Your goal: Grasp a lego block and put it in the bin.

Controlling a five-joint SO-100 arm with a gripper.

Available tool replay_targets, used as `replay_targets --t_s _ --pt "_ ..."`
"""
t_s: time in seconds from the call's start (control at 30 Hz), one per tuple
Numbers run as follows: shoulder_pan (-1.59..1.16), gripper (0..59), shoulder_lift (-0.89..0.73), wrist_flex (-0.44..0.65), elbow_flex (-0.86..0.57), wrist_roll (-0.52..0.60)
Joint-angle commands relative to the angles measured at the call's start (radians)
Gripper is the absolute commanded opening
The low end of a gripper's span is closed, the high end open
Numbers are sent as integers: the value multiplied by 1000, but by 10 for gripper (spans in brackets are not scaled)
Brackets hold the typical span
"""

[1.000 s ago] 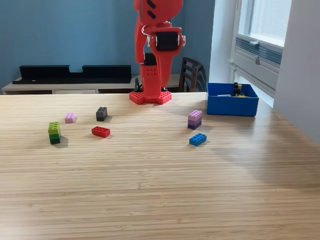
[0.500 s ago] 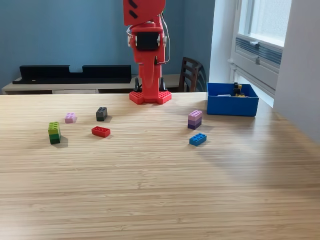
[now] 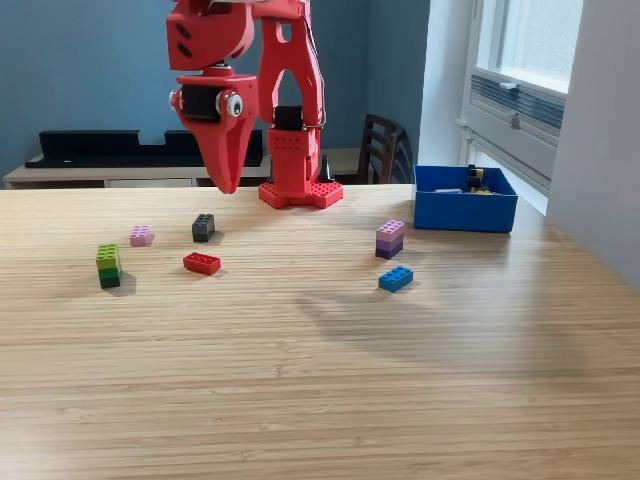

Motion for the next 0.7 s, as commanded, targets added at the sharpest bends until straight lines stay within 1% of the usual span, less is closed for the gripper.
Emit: replay_targets --t_s 0.03,0.17,0.23,0.33,0.37,0.57,0.7 --pt "95 1 95 -121 80 -11" --pt "147 3 97 -184 135 -34" --pt "166 41 97 -207 161 -46" --pt "187 136 97 -278 264 -78" --pt "190 157 98 -296 296 -86" --pt "187 235 98 -344 405 -110" --pt "178 249 98 -376 430 -112"
